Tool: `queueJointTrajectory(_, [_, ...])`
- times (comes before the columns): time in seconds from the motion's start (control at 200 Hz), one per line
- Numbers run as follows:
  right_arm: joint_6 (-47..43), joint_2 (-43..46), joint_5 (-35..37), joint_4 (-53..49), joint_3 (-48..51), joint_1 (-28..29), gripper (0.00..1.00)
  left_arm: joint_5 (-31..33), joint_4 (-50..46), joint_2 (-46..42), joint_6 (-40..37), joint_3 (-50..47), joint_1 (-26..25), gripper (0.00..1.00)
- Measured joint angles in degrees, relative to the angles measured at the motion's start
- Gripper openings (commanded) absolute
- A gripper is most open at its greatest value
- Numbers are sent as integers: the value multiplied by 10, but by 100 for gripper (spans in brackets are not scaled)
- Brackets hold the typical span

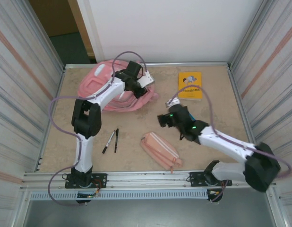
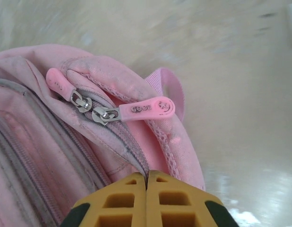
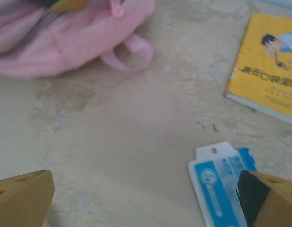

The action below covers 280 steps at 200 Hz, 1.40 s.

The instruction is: Pack the student bag

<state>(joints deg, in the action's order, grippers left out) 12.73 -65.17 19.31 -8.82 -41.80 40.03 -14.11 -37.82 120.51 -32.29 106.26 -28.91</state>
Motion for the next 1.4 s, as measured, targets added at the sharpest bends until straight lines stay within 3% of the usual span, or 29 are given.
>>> queueJointTrajectory(0.12, [3, 94, -111, -55, -6, -105, 96, -43, -23, -40, -66, -23, -17, 0])
queueJointTrajectory(0.246, [3, 120, -211, -105, -32, -154, 87, -64, -66, -64, -117, -36, -18, 0])
queueJointTrajectory(0.356, [6, 94, -287, -133, -49, -177, 81, -73, -78, -84, -153, -60, -16, 0])
queueJointTrajectory(0.611, [19, -32, -432, -168, -78, -182, 74, -82, -65, -196, -231, -225, -11, 0])
queueJointTrajectory(0.752, [17, -75, -462, -174, -87, -167, 73, -94, -37, -237, -248, -314, -12, 2])
queueJointTrajectory(0.812, [16, -92, -467, -174, -90, -156, 72, -96, -13, -251, -256, -359, -12, 14])
queueJointTrajectory(0.907, [12, -134, -481, -174, -104, -145, 71, -92, 21, -264, -263, -410, -14, 25])
queueJointTrajectory(1.047, [6, -210, -499, -172, -140, -144, 70, -89, 48, -266, -254, -421, -21, 42])
queueJointTrajectory(1.258, [11, -291, -540, -138, -180, -137, 64, -43, 94, -264, -253, -445, -67, 43])
queueJointTrajectory(1.403, [18, -329, -559, -116, -197, -129, 58, 13, 109, -236, -248, -446, -94, 26])
